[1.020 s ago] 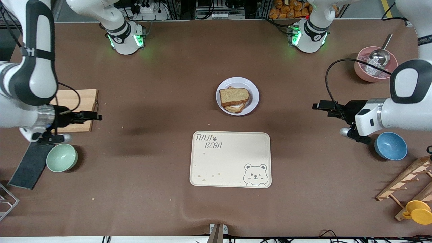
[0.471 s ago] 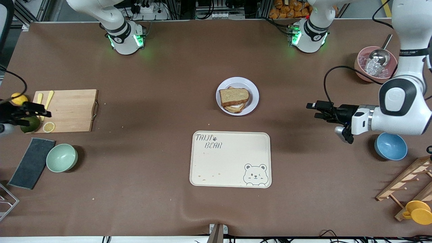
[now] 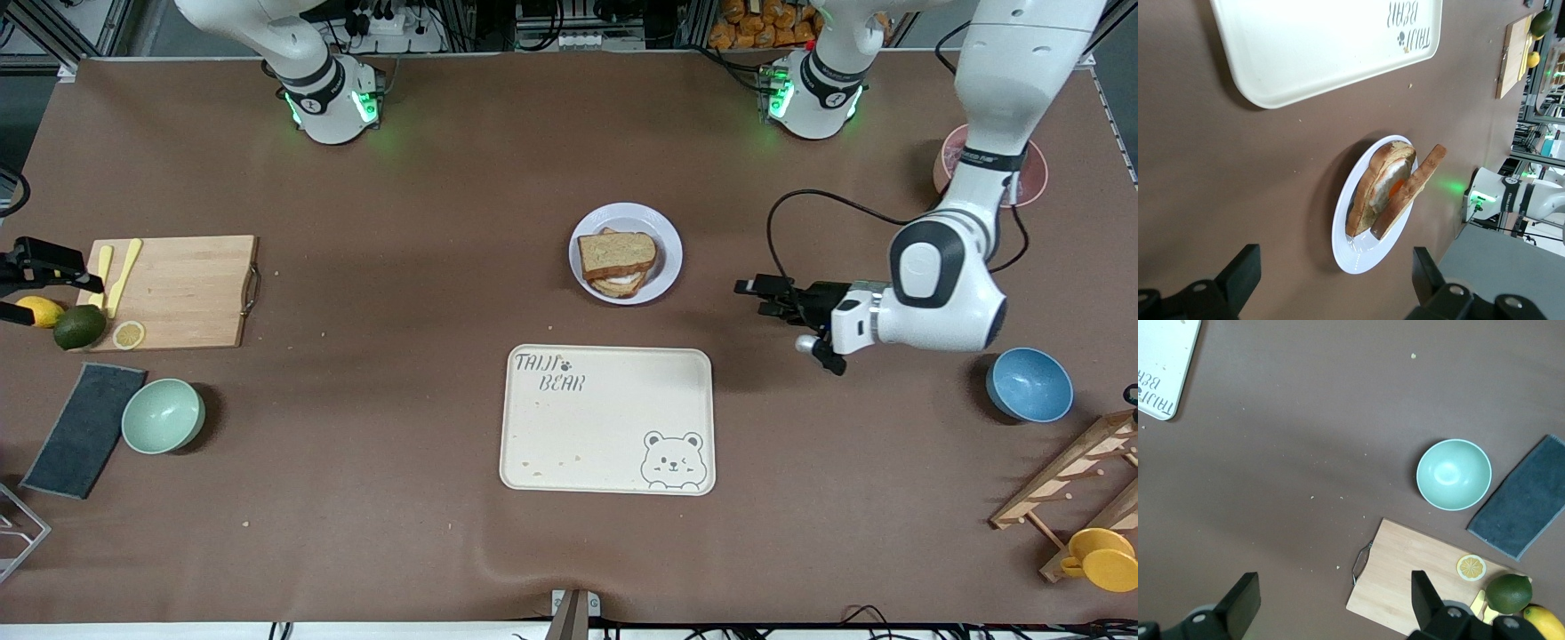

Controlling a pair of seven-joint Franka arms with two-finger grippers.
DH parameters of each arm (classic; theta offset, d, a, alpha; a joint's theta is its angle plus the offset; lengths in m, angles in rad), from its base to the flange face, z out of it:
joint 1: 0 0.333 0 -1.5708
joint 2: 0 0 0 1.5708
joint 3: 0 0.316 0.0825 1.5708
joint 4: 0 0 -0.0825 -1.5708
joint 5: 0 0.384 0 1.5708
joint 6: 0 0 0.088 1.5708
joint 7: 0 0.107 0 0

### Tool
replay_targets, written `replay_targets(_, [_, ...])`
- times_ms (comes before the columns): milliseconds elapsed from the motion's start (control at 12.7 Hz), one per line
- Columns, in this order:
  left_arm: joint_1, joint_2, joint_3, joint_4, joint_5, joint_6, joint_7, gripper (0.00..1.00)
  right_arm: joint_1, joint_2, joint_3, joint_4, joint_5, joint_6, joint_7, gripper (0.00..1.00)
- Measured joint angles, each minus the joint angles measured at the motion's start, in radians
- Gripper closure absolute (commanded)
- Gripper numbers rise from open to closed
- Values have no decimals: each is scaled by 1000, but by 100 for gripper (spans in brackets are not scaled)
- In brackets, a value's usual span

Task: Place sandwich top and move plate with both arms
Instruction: 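Move the left gripper to the plate rim and grasp it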

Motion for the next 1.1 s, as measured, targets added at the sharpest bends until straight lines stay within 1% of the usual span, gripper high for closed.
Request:
replay_targets(157, [-39, 8, -1, -34, -30, 21, 47, 0, -1, -1, 14, 24, 0, -2, 23, 0])
replay_targets(235, [-57, 16, -1, -62, -55, 45, 92, 0, -14, -5, 48, 33, 0, -4, 70, 0])
replay_targets(314, [-65, 23, -1, -93, -96, 60, 151, 0, -57, -15, 123, 40, -5, -4, 142, 0])
replay_targets(392, [-65, 30, -1, -126, -146, 66, 214, 0, -124, -34, 233, 44, -30, -5, 224, 0])
replay_targets(471, [-65, 34, -1, -152, -180, 70, 257, 0, -192, -56, 343, 45, -75, -7, 302, 0])
replay_targets(549, [-65, 37, 0, -169, -199, 72, 277, 0, -249, -78, 439, 44, -119, -13, 372, 0])
replay_targets(628, [-63, 42, 0, -178, -218, 74, 285, 0, -293, -101, 515, 40, -154, -23, 440, 0])
replay_targets(706, [-62, 48, 1, -181, -255, 74, 294, 0, -325, -126, 570, 25, -175, -30, 496, 0])
replay_targets(785, [-66, 53, 1, -181, -292, 75, 302, 0, -342, -158, 601, -9, -186, -25, 538, 0])
replay_targets(863, [-74, 57, 0, -181, -312, 80, 305, 0, -346, -197, 613, -57, -195, -1, 562, 0])
replay_targets(1099, [-121, 64, -1, -191, -324, 136, 305, 0, -348, -315, 618, -229, -214, 89, 572, 0])
